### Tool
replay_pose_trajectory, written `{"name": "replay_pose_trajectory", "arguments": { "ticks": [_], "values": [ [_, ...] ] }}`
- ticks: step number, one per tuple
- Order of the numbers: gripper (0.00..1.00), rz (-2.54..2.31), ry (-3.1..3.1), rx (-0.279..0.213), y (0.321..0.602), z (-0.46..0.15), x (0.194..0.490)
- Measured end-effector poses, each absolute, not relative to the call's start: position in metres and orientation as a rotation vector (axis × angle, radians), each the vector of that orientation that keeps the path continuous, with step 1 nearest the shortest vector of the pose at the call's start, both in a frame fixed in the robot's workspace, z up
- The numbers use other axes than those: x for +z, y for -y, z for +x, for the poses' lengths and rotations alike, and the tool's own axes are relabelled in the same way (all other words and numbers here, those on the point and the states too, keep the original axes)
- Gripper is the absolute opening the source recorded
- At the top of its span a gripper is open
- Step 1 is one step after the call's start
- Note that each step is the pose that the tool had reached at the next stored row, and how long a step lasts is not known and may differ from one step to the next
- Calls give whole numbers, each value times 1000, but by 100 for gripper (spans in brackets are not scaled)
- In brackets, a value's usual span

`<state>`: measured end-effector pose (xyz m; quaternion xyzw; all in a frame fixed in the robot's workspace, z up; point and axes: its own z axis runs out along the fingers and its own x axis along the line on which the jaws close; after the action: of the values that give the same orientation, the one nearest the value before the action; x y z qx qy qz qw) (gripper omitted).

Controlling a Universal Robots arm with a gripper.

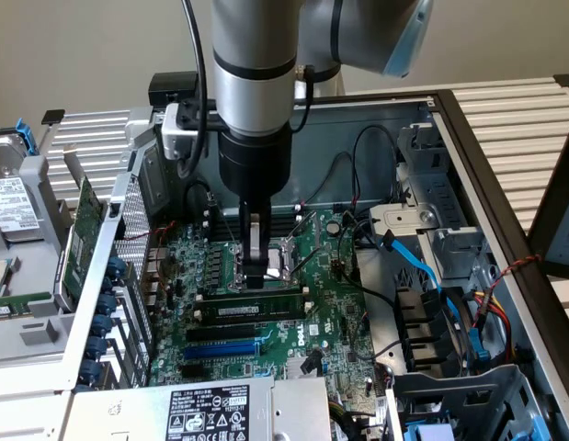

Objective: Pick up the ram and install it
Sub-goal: 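Press down the ram until it locks into place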

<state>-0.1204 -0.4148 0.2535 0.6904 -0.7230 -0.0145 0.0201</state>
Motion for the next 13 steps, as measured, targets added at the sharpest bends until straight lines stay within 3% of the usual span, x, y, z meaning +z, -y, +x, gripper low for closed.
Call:
{"name": "replay_pose_trajectory", "arguments": {
  "ticks": [4, 7, 13],
  "values": [
    [22, 2149, 2251, -29, 410, -126, 250],
    [11, 2149, 2251, -28, 409, -130, 247],
    [11, 2148, 2249, -23, 410, -132, 245]
  ]
}}
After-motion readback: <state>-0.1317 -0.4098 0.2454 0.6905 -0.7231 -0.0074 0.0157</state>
